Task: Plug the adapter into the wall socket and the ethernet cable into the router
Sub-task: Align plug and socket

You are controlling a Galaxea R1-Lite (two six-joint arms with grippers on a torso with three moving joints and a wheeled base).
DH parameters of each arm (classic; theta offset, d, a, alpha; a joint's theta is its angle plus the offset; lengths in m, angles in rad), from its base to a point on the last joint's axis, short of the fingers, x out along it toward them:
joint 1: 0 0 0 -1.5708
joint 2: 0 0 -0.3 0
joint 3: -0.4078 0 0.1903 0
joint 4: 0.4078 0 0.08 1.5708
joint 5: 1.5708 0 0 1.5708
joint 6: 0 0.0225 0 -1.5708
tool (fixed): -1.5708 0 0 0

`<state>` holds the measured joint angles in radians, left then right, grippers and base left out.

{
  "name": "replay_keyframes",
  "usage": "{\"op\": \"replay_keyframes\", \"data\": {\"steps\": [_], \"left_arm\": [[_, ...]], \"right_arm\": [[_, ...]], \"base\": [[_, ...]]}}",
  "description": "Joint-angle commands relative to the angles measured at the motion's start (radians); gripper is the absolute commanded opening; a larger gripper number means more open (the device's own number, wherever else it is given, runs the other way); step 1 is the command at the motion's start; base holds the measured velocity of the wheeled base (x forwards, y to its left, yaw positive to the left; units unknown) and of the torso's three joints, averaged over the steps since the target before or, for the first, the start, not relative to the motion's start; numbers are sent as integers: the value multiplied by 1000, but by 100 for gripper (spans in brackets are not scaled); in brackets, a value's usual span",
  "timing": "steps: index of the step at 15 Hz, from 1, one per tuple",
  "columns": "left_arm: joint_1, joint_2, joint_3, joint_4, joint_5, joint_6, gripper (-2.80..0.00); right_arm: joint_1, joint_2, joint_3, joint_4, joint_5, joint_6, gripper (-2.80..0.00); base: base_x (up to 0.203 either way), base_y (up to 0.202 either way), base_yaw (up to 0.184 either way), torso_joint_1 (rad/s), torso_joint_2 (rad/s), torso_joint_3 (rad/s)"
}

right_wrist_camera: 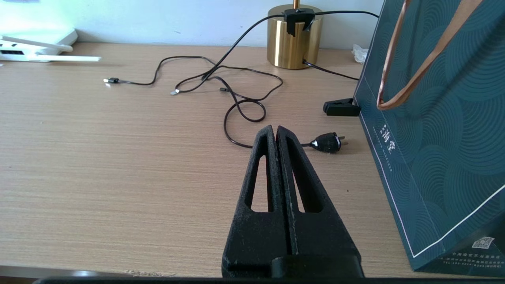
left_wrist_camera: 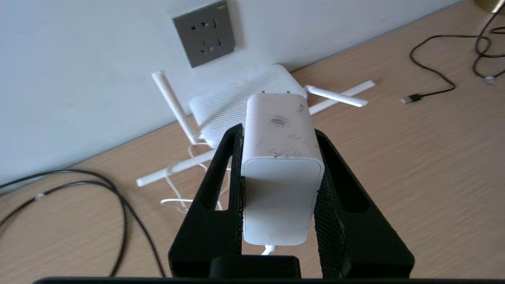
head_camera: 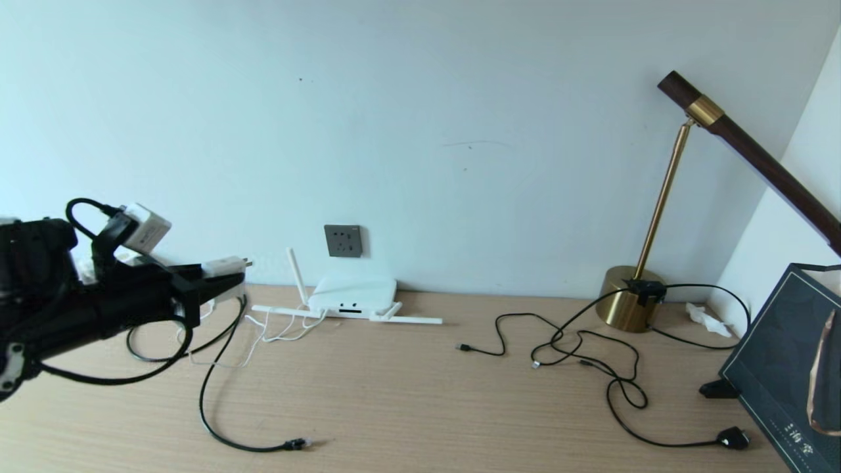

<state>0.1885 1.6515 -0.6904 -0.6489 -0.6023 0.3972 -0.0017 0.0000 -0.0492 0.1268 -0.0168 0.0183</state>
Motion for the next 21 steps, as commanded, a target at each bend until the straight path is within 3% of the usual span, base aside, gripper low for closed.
{"op": "replay_keyframes", "data": {"steps": [1, 6, 8, 13, 17, 21], "left_arm": [[-44, -5, 17, -8, 2, -29, -280], [-148, -11, 19, -28, 72, -207, -280], [-181, -6, 30, -61, 119, -214, -280], [-187, 2, 87, -187, 125, -218, -280], [-187, -9, 111, -192, 179, -276, -280], [-187, -10, 129, -246, 185, -308, -280]], "right_arm": [[0, 0, 0, 1, 0, 0, -280], [0, 0, 0, 1, 0, 0, -280], [0, 0, 0, 1, 0, 0, -280], [0, 0, 0, 1, 0, 0, -280], [0, 0, 0, 1, 0, 0, -280], [0, 0, 0, 1, 0, 0, -280]], "base": [[0, 0, 0, 0, 0, 0], [0, 0, 0, 0, 0, 0], [0, 0, 0, 0, 0, 0], [0, 0, 0, 0, 0, 0], [0, 0, 0, 0, 0, 0], [0, 0, 0, 0, 0, 0]]}}
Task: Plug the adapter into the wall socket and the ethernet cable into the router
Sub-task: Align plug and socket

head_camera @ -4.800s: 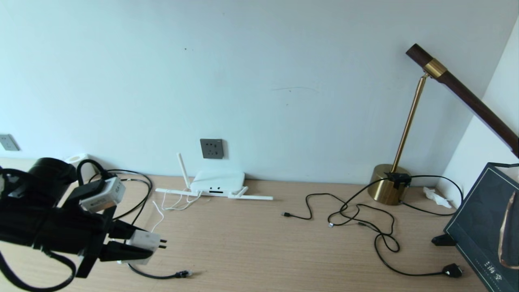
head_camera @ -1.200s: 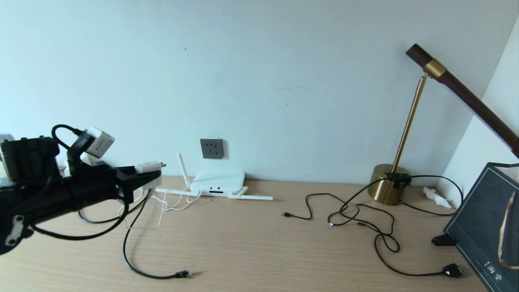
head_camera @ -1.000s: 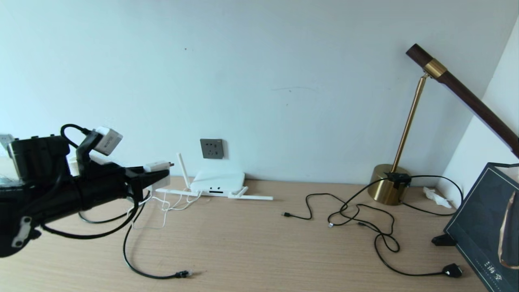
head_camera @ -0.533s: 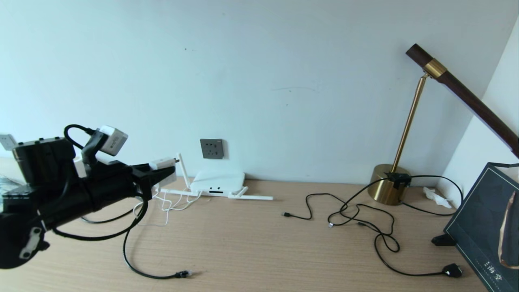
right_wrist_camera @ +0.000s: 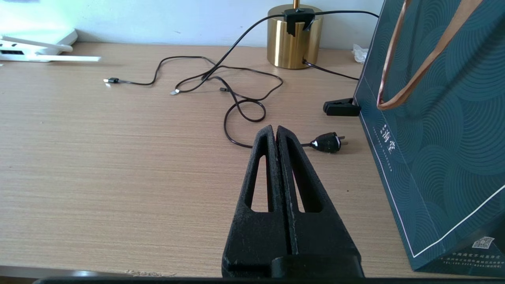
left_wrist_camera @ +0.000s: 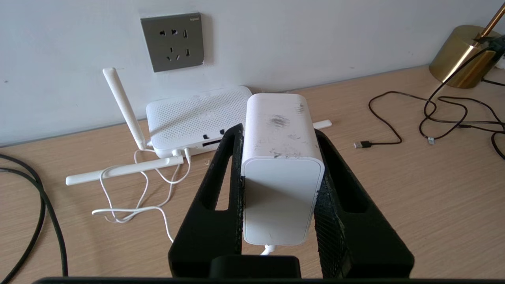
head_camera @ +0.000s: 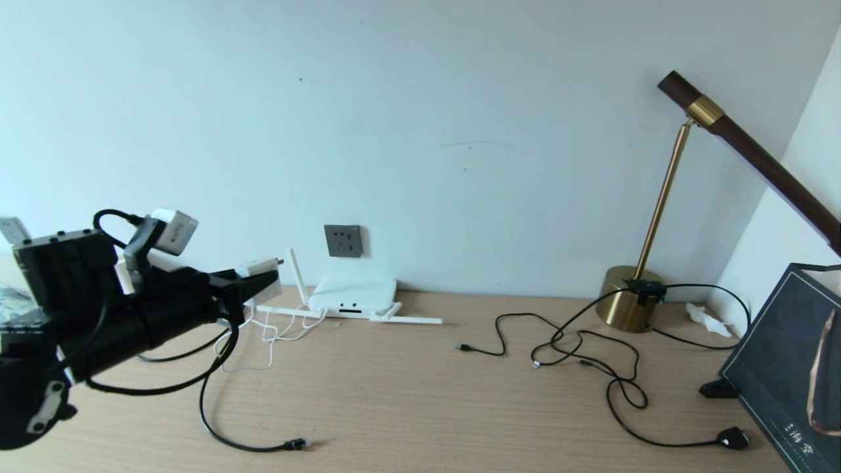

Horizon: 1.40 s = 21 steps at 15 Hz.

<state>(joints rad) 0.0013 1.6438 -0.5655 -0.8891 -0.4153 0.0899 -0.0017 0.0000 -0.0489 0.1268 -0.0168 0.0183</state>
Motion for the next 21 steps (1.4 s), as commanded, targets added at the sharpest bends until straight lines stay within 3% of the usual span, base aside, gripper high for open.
{"op": "replay_keyframes", "data": {"steps": [1, 21], "left_arm": [[0, -2, 25, -31, -2, -1, -280], [-56, -112, 170, -71, 26, -2, -280]], "right_arm": [[0, 0, 0, 1, 0, 0, -280], [0, 0, 0, 1, 0, 0, -280]], "base": [[0, 0, 0, 0, 0, 0], [0, 0, 0, 0, 0, 0]]}}
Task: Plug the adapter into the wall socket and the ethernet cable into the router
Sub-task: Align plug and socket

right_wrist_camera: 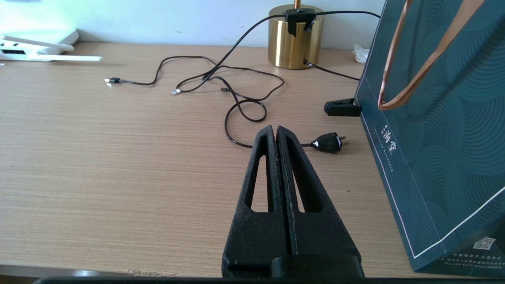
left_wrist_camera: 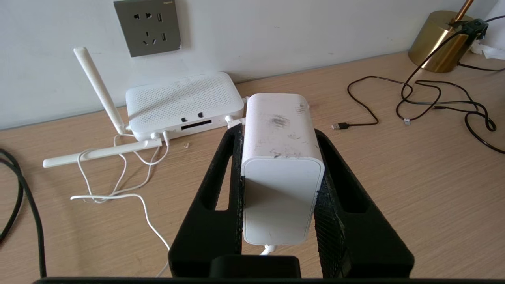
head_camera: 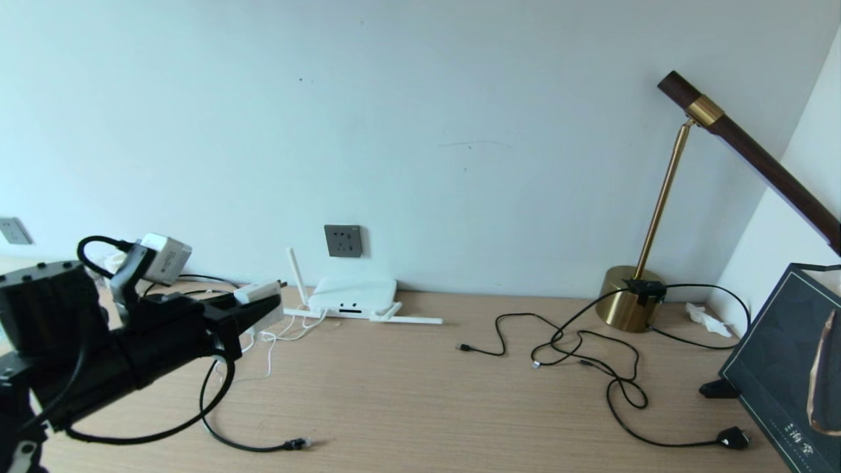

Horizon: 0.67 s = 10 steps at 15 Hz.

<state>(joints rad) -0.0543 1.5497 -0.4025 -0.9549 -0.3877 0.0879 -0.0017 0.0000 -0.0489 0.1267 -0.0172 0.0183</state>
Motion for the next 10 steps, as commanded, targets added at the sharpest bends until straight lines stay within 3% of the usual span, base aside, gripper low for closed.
{"op": "replay_keyframes", "data": {"steps": [1, 10], "left_arm": [[-1, -25, 11, -5, 0, 1, -280], [-2, -105, 49, -5, 15, 6, -280]], "right_arm": [[0, 0, 1, 1, 0, 0, -280], [0, 0, 0, 1, 0, 0, -280]], "base": [[0, 0, 0, 0, 0, 0], [0, 0, 0, 0, 0, 0]]}}
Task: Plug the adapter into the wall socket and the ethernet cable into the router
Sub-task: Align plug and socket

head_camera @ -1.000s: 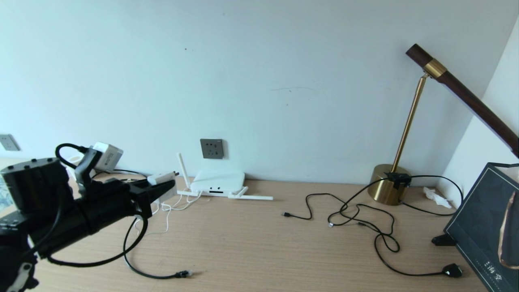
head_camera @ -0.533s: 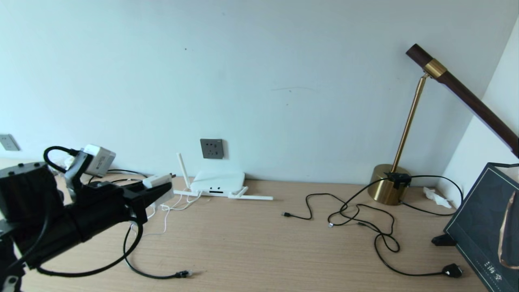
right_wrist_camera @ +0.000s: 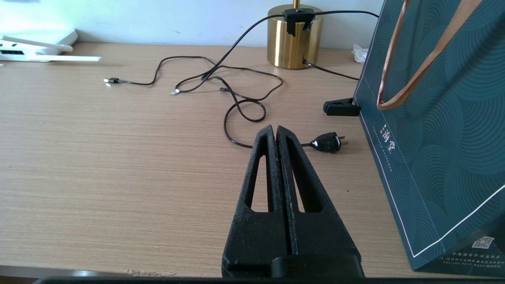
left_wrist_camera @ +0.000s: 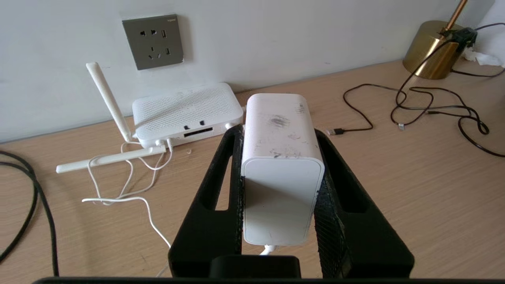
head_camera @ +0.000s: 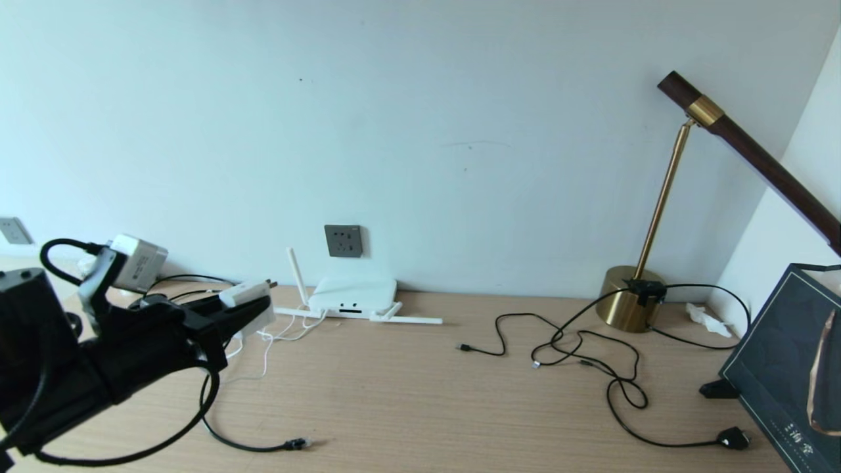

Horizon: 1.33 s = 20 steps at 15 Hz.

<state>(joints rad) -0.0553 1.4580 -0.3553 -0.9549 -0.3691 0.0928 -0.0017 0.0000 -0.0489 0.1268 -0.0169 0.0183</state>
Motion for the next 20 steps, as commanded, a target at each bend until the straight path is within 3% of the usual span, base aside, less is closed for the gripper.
{"op": "replay_keyframes", "data": {"steps": [1, 3, 7, 13, 16, 20], "left_arm": [[-1, -6, -10, -5, 14, 1, -280], [-7, 31, -60, -4, 37, 1, -280], [-56, 141, -121, -34, 166, -6, -280], [-101, 370, -137, -316, 250, -4, -280], [-116, 425, -203, -326, 272, -6, -280], [-162, 452, -255, -330, 368, -62, -280]], "right_arm": [[0, 0, 0, 1, 0, 0, -280], [0, 0, 0, 1, 0, 0, -280], [0, 0, 0, 1, 0, 0, -280], [0, 0, 0, 1, 0, 0, -280], [0, 0, 0, 1, 0, 0, -280], [0, 0, 0, 1, 0, 0, -280]], "base": [[0, 0, 0, 0, 0, 0], [0, 0, 0, 0, 0, 0], [0, 0, 0, 0, 0, 0], [0, 0, 0, 0, 0, 0], [0, 0, 0, 0, 0, 0], [0, 0, 0, 0, 0, 0]]}}
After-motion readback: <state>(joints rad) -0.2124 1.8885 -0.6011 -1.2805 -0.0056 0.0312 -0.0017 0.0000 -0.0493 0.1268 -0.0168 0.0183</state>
